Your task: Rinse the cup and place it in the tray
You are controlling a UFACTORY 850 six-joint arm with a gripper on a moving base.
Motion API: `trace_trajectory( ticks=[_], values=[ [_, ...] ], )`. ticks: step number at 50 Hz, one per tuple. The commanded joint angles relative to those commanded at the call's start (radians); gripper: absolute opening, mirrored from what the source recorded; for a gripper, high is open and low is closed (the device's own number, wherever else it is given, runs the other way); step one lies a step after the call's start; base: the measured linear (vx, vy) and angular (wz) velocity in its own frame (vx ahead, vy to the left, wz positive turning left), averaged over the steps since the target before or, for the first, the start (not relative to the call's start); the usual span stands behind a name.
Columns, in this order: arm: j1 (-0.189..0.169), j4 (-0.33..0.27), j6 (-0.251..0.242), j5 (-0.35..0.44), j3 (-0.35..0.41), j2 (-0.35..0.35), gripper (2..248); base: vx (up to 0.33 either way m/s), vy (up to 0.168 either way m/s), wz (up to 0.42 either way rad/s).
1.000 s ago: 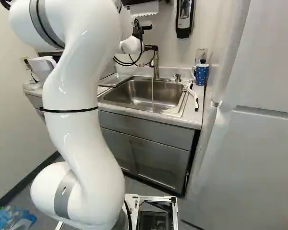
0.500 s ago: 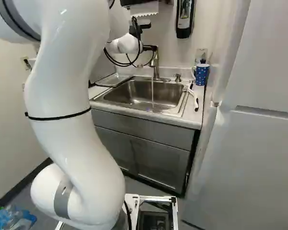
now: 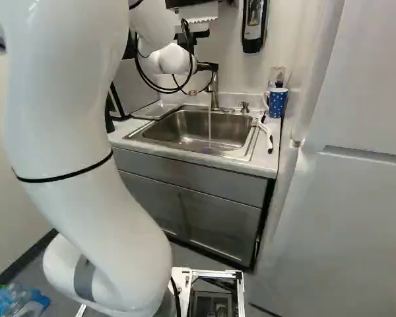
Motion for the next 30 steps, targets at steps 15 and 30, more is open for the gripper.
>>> trace_trajectory(
  ticks=[15, 30],
  values=[
    [-0.020, 0.000, 0.000, -0.046, 0.078, 0.074, 247, 0.000, 0.000, 0.000],
    [-0.042, 0.000, 0.000, -0.147, 0.154, 0.149, 247, 0.000, 0.000, 0.000]
  ],
)
